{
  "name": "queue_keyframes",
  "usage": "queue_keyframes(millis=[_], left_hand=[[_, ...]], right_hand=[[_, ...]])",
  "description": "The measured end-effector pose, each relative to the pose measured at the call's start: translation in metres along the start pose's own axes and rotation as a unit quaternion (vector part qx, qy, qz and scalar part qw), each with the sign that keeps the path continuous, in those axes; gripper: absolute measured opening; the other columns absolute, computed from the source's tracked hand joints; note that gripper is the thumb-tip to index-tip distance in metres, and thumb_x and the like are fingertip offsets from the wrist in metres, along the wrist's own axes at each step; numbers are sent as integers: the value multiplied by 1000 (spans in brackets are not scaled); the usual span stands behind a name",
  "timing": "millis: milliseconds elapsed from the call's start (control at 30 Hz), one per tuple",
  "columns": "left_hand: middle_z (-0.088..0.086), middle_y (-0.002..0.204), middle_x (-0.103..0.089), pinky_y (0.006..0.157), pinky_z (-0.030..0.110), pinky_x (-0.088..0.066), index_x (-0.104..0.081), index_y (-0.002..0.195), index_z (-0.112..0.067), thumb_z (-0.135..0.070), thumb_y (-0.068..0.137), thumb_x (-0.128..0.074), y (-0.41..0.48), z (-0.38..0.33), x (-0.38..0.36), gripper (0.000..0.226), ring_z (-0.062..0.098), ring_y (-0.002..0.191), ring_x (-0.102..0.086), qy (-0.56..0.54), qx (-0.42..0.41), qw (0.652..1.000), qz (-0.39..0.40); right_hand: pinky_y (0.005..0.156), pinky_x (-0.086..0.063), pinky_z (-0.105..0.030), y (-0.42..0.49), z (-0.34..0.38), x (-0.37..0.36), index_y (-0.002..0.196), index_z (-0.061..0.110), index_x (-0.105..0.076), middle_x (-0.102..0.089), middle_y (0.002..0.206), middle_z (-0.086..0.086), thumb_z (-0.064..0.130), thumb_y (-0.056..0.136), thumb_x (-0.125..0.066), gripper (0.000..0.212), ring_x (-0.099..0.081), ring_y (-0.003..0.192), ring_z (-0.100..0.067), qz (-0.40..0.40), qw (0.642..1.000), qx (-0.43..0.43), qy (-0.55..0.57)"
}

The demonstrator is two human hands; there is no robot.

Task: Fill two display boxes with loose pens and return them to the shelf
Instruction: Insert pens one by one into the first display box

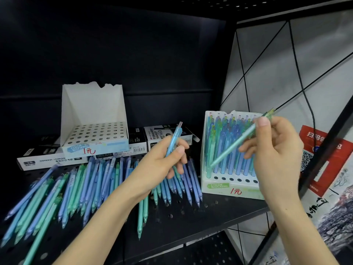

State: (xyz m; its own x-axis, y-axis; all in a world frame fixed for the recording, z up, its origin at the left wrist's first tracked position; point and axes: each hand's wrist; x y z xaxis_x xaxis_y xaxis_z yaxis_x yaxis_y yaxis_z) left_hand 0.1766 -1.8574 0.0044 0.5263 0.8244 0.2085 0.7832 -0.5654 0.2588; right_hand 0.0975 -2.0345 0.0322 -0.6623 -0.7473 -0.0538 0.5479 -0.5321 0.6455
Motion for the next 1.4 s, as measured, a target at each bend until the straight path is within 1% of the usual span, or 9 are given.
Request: queue_keyframes(millis=[267,433,700,900,967,1067,1200,1300,1400], left_hand=[[-8,68,-49,46,14,-33,-53,106,-21,-38,95,-37,0,0,-4,26,7,60,-42,-8,8,999,-33],[-7,64,-49,44,13,-31,-49,95,-22,-22,98,-38,0,2,-5,11,9,58,-42,-40,10,998,-49],[-11,71,-54,52,14,-37,-62,96,-25,-20,92,-53,2,6,-5,11,5,66,-50,-19,-15,998,-62],[-13,75,-58,55,15,-42,-68,97,-25,-19,86,-60,-1,5,-6,14,0,66,-51,-17,-35,997,-66],[-17,73,-59,57,14,-42,-68,96,-24,-18,85,-62,-2,4,-7,14,-2,62,-50,-13,-43,997,-58],[-18,69,-60,58,14,-41,-70,94,-23,-16,84,-63,-3,3,-12,13,-2,61,-50,4,-60,998,-19],[-14,71,-63,63,18,-45,-71,87,-24,-19,80,-67,-4,4,-19,9,2,67,-56,4,-63,998,5],[-14,88,-67,78,19,-50,-69,95,-27,-23,83,-65,-2,9,-18,14,1,85,-61,50,-58,997,-23],[-18,110,-62,85,9,-44,-60,112,-35,-26,88,-60,1,16,-17,26,-8,101,-55,119,-55,990,-49]], right_hand=[[52,-49,-41,-6,-24,0,85,19,-51,-56,59,6,34,95,-44,19,-59,54,-19,33,968,91,-232],[56,-51,-39,-6,-25,-3,86,15,-56,-58,63,8,34,92,-48,22,-62,58,-17,57,966,76,-242],[57,-43,-17,-2,-30,-4,89,11,-67,-53,61,17,31,89,-58,22,-53,58,2,112,937,71,-324],[56,-44,-22,-9,-26,-6,99,15,-68,-54,62,15,38,86,-60,28,-52,53,-5,71,923,79,-370],[53,-43,-18,-17,-16,-4,101,18,-68,-57,61,14,44,85,-56,33,-53,52,-8,42,943,82,-320],[59,-49,-21,-28,-6,-9,91,27,-70,-65,69,10,54,75,-55,34,-59,64,-9,120,978,-6,-168],[63,-50,-22,-32,-7,-11,83,25,-68,-67,75,10,28,82,-65,4,-62,67,-7,164,980,-31,-107],[55,-51,-19,-22,1,5,88,17,-59,-65,77,-2,16,92,-51,9,-64,64,-11,91,995,-20,-24],[49,-49,-20,-7,2,24,87,25,-50,-61,71,1,17,98,-44,14,-62,57,-16,-9,999,33,-34]])
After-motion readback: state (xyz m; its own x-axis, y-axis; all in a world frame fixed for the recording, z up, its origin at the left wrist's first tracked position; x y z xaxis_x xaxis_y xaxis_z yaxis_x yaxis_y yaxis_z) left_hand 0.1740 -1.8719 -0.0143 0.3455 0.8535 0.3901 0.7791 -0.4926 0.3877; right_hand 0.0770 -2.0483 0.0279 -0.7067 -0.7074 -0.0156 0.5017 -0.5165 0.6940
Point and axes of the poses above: each hand's wrist, its own y-axis towards the middle knuckle, its own x-axis out of the back of the hand, z = x × y
